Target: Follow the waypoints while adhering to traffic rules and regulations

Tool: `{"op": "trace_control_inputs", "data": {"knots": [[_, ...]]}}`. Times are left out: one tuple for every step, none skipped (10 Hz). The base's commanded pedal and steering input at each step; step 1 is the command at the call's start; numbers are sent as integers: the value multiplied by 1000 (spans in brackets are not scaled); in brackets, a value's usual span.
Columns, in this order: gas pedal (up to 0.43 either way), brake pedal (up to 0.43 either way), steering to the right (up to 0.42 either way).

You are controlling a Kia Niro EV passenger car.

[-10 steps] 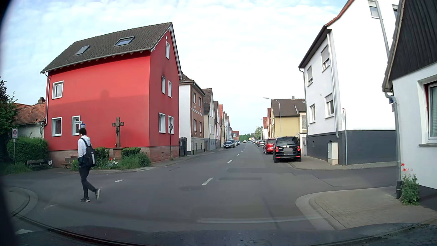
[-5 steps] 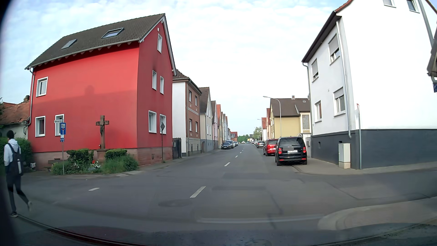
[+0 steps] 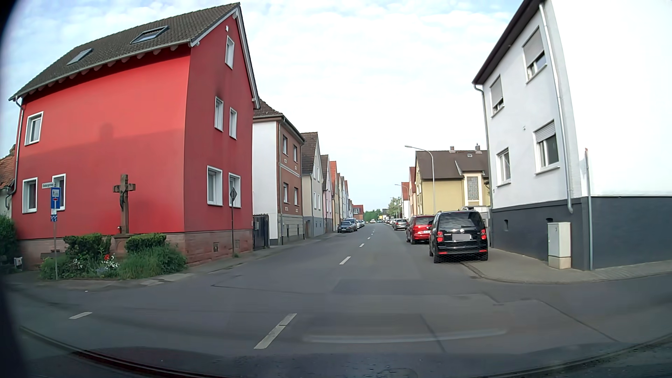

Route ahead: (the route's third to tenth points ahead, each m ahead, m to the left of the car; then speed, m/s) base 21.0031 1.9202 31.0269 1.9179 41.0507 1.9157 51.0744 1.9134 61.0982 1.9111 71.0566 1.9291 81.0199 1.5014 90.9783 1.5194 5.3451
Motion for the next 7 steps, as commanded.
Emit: {"op": "trace_control_inputs", "data": {"knots": [[358, 0, -3], [358, 0, -3], [358, 0, -2], [358, 0, -2], [358, 0, -1], [358, 0, 0], [358, 0, 0]]}}
